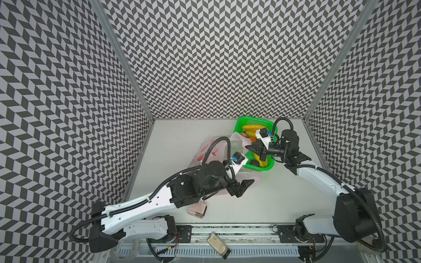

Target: Place the fake fruits into the plastic bag and tie a complex knot

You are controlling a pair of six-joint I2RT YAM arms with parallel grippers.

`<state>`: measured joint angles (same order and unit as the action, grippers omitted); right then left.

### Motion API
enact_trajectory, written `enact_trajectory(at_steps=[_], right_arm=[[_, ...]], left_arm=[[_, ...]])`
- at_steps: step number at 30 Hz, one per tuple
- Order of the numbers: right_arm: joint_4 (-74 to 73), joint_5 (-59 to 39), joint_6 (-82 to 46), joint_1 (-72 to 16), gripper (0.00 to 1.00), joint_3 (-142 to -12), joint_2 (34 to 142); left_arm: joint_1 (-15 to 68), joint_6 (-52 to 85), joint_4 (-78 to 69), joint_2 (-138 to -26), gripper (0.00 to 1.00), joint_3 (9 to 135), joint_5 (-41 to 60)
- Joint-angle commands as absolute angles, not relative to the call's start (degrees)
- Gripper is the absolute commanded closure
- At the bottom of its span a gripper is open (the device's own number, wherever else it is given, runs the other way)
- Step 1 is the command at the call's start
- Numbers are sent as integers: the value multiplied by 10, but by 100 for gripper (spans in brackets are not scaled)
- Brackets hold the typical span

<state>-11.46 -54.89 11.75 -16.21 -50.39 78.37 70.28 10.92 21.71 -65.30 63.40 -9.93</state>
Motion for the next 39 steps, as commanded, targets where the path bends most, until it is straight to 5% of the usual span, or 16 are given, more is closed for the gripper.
enact_trajectory(at_steps=[1, 12, 30, 33, 39], right_arm=[[-126, -559, 127, -160, 100, -511, 782], [-124, -560, 127, -159, 100, -511, 781], [-125, -562, 126, -159, 100, -511, 780], [-124, -559, 125, -159, 100, -511, 779], [-120, -557, 124, -159, 100, -513, 775]], left_arm=[[730, 98, 258, -700, 14, 672, -223], [764, 126, 256, -838, 1, 711, -260], [782, 138, 271, -992, 1, 749, -479], [782, 128, 259, -1001, 11, 742, -506], [783, 105, 231, -975, 71, 727, -500]])
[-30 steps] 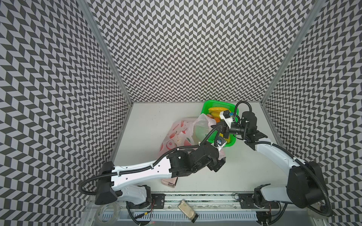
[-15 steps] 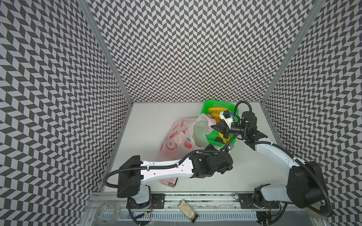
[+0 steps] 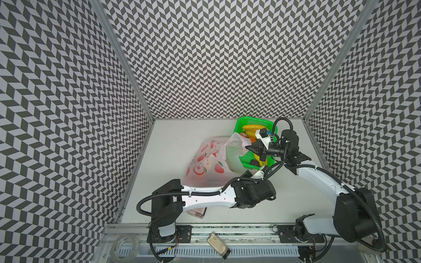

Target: Place the fake fruits into the plastic bag and tie a complex knot

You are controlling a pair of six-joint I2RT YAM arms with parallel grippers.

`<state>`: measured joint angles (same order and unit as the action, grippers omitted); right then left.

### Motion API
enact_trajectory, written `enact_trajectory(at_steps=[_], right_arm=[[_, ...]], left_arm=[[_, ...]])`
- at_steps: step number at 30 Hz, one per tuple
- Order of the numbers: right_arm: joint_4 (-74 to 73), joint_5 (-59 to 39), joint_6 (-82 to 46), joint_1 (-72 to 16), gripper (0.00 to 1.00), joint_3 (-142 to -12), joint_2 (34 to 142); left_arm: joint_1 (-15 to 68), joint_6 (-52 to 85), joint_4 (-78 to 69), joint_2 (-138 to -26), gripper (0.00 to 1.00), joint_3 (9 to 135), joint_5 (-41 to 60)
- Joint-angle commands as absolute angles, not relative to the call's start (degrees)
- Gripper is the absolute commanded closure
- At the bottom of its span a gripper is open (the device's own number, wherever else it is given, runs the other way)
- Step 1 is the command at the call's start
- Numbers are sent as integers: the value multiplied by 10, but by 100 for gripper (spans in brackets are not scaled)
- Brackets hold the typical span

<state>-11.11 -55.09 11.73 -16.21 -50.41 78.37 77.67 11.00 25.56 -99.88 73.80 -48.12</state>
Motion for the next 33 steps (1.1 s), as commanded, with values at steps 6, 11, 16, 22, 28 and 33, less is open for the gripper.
enact_trajectory(at_steps=[6, 11, 16, 22, 28, 33], right_arm=[[-141, -583, 90, -159, 100, -518, 768], [-198, -618, 4, -158, 100, -535, 767], [-207, -630, -54, -158, 100, -571, 758], [-238, -591, -146, -158, 100, -589, 717], [-227, -550, -200, -159, 100, -623, 662], [-146, -514, -196, -159, 100, -654, 630]], left_arm=[[784, 57, 175, -861, 97, 672, -470], [770, 7, 138, -711, 100, 621, -433], [686, -28, 144, -577, 100, 605, -326], [475, -65, 165, -477, 100, 643, -125], [303, -78, 193, -483, 100, 728, 20], [258, -75, 204, -509, 100, 780, 50]])
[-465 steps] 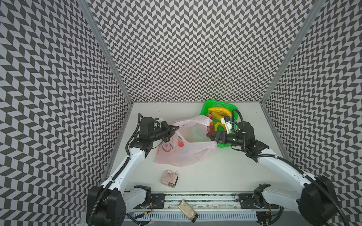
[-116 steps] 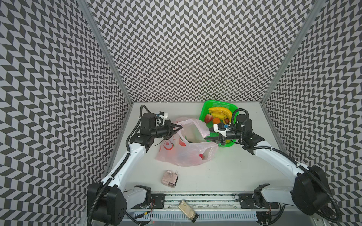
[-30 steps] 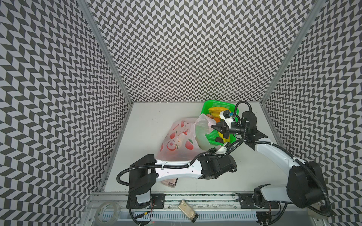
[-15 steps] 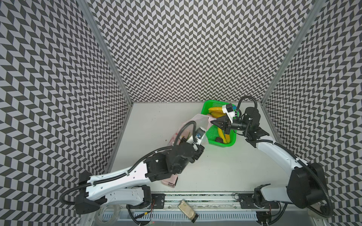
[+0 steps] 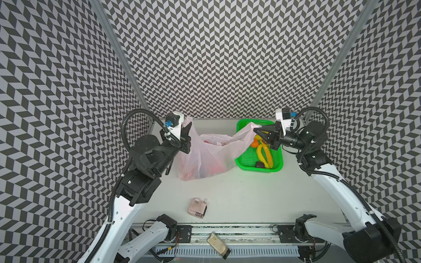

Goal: Place the fake fruits into the plastic bag and tie a complex knot
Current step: 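Lift both bag handles upward with both grippers, raising the bag upright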

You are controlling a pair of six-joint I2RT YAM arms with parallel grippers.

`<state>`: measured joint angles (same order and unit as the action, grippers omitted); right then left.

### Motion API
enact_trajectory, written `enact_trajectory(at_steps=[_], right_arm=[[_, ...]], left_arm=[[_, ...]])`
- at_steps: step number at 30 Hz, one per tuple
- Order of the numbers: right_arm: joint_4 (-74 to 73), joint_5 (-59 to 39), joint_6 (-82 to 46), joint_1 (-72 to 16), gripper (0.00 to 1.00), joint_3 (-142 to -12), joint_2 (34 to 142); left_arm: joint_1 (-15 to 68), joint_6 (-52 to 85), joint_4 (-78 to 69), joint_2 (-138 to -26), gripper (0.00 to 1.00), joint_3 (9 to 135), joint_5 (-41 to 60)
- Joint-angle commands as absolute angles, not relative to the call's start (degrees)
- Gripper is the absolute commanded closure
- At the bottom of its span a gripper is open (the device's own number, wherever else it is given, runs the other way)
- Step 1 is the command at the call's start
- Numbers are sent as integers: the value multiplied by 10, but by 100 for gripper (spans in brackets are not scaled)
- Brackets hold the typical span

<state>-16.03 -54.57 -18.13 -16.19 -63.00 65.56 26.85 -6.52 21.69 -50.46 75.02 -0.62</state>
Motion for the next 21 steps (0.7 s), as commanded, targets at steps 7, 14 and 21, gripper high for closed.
enact_trajectory(at_steps=[7, 14, 21], right_arm=[[9, -426, -133, -136, 100, -667, 607], [60, -435, -121, -82, 100, -649, 615], [13, -486, -123, -6, 100, -644, 658]], left_arm=[[243, -17, 143, -551, 100, 731, 154], [199, 41, 73, -580, 100, 664, 276], [135, 93, -46, -622, 100, 615, 445]])
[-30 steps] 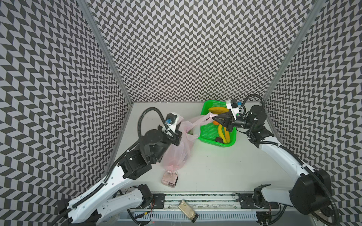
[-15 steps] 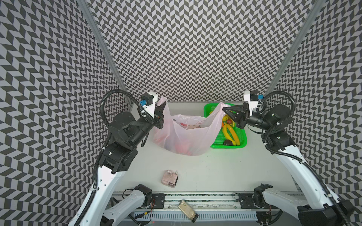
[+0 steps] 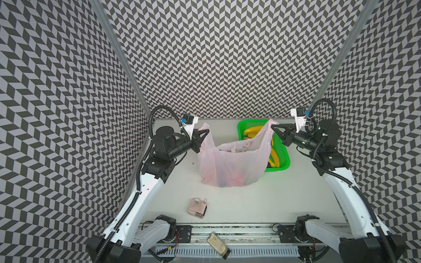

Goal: Place the fake fruits into the plastic bag and tie a complex knot
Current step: 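Lift both bag handles upward with both grippers, raising the bag upright, then move the right gripper with its handle toward the left gripper above the bag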

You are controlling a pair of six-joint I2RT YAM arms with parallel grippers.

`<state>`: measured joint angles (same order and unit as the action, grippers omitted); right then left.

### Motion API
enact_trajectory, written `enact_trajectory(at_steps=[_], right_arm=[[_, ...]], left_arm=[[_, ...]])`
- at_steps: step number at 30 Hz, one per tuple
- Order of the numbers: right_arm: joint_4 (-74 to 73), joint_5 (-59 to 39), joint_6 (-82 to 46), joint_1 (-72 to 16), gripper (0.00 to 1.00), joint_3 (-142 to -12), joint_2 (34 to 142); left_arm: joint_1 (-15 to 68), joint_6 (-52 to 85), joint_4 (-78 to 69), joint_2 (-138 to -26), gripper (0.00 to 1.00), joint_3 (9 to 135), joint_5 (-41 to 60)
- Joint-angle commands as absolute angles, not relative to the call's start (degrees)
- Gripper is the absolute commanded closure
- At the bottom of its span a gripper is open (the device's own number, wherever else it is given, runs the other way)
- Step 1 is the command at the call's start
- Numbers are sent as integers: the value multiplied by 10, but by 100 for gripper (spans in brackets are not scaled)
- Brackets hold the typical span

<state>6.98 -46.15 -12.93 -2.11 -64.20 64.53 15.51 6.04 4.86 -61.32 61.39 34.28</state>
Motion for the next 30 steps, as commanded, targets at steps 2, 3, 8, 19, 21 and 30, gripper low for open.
enact_trajectory(at_steps=[2, 3, 8, 19, 21, 30], right_arm=[[-13, -509, -121, -2, 100, -643, 669], [-20, -525, -116, -2, 100, -645, 677], [0, -558, -85, 1, 84, -645, 687], [22, -527, -52, 10, 23, -681, 582], [33, -532, -41, -10, 19, -695, 571], [140, -450, 83, -279, 20, -782, 641]], left_arm=[[121, 93, -68, -637, 100, 615, 479], [116, 92, -76, -643, 100, 614, 497], [111, 72, -101, -667, 100, 607, 570], [112, 24, -93, -658, 100, 579, 634], [113, 13, -94, -654, 100, 575, 644], [125, -47, -83, -647, 96, 572, 706]])
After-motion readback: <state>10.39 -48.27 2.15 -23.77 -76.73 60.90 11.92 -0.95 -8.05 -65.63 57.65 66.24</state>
